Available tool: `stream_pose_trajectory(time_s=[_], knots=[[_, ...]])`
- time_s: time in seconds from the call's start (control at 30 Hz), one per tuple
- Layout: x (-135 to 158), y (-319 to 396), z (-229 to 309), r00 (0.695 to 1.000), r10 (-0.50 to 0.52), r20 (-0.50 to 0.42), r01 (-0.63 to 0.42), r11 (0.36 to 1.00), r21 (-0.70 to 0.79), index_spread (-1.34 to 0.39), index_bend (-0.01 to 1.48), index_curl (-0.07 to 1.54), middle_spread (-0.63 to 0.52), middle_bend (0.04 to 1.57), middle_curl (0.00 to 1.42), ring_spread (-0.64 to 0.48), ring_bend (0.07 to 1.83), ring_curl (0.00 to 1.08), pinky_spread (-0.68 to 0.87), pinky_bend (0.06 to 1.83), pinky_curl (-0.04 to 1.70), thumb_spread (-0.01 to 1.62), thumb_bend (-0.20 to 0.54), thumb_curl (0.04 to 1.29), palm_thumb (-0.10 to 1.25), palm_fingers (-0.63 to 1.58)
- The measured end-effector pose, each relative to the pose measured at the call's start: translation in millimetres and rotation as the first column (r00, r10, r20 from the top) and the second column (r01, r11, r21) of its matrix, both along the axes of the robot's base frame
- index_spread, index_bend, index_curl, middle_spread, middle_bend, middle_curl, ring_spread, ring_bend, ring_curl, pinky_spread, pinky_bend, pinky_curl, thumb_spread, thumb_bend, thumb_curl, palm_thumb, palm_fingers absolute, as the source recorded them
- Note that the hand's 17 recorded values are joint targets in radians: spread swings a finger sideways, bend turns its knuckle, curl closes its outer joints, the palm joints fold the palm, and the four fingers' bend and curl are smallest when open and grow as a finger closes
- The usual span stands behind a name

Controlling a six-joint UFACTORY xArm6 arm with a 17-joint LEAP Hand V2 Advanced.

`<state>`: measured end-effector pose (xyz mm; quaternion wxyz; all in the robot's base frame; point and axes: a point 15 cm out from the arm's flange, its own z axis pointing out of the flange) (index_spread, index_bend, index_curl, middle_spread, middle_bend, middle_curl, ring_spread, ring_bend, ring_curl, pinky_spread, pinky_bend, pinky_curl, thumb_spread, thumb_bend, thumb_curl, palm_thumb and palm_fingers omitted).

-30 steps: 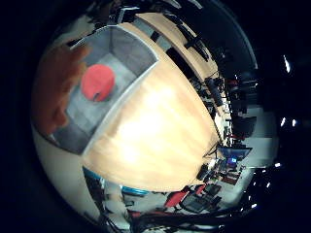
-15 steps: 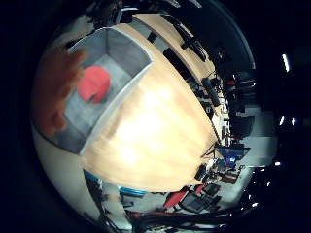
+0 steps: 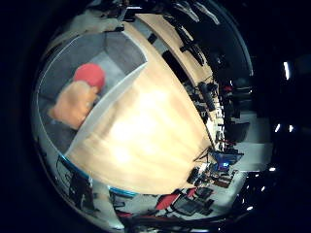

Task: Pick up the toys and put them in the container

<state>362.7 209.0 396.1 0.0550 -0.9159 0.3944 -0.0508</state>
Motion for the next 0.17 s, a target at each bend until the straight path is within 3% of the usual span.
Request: stream_pose_trajectory(time_s=[0.17], knots=[[-0.1,-0.2,0.6,1.000,0.011,0.001,-0.011,1.000,0.001,-0.46,0.25,0.36,-0.14,0.43,0.31,0.00,0.59,0.22,0.38,0.69,0.32,0.76,-0.040,0.28,-0.01,-0.02]])
